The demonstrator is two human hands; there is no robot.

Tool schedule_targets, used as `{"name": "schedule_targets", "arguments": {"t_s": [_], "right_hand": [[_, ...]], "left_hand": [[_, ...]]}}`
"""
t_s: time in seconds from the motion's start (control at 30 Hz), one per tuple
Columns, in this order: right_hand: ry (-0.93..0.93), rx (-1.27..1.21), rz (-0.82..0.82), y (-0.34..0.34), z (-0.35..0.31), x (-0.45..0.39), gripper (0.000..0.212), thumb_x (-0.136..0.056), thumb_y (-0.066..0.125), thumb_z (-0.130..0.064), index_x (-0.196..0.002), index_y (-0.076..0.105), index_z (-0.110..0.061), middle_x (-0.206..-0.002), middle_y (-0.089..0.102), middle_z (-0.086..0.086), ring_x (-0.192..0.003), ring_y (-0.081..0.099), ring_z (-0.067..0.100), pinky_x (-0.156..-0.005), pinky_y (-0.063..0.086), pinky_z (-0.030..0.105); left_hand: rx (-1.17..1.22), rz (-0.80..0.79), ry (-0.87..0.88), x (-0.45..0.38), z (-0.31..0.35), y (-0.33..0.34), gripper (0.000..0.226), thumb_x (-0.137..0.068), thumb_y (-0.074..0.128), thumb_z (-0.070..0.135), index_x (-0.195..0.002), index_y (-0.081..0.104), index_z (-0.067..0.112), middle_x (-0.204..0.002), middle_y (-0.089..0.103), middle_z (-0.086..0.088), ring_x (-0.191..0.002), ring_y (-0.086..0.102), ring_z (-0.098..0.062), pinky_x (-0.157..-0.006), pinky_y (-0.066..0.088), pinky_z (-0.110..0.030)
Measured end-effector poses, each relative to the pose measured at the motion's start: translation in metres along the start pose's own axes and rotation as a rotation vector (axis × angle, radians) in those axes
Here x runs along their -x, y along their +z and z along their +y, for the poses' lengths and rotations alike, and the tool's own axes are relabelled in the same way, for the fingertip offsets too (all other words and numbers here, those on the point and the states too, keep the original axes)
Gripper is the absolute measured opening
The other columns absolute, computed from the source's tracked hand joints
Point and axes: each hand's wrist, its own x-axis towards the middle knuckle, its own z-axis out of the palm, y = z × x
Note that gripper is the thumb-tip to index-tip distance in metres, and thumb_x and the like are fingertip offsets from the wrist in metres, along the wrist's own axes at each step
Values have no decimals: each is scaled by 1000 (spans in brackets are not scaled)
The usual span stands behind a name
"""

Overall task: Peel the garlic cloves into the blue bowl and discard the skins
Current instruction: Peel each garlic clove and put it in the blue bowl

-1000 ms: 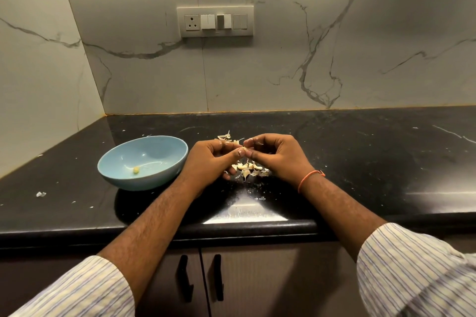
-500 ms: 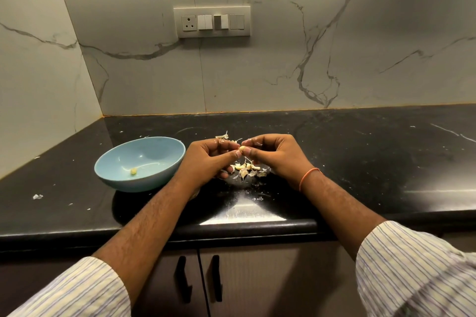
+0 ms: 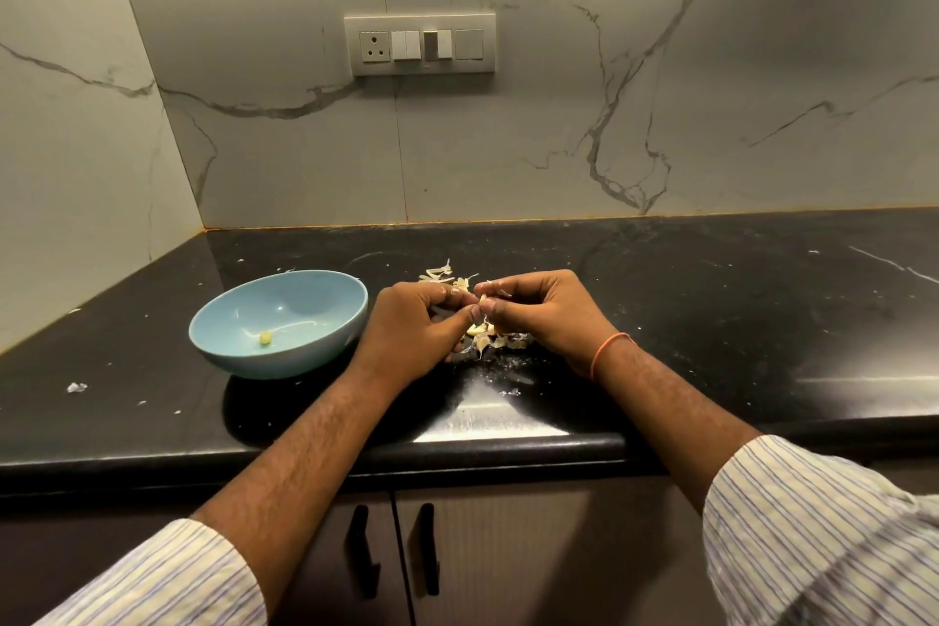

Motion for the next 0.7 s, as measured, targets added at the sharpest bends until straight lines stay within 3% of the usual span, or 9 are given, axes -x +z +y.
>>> {"name": "schedule_targets", "arguments": {"t_s": [0.1,0.4,0.5,0.7], "right_hand": [[-3,20,3,0,0,1,32,-85,85,-12,-116,79,-5,-101,81,13,-100,76,39,-91,64,47],[-24,27,-23,0,-2,2,24,-88,82,-8,-112,80,-6,-99,81,12,-91,76,24,-89,64,40],[-23,35,-30,0,-2,2,25,-89,82,-11,-114,80,-7,-99,81,12,-91,76,23,-90,64,40],[-31,16,-50,1,-3,3,27,-90,80,-7,-117,78,-7,-100,80,15,-86,74,23,-87,65,40]], "left_hand": [[-74,15,49,0,-1,2,16,-89,85,27,-103,84,18,-87,79,11,-74,74,0,-72,63,-21],[-219,-74,60,0,3,7,5,-98,72,24,-100,73,19,-83,62,17,-69,57,1,-63,38,-10],[-242,-99,28,-1,5,8,5,-102,67,24,-103,69,19,-92,63,10,-79,58,-5,-67,39,-13],[-226,-78,-20,-3,4,9,4,-104,63,22,-102,66,22,-89,60,14,-79,58,-5,-67,40,-14]]}}
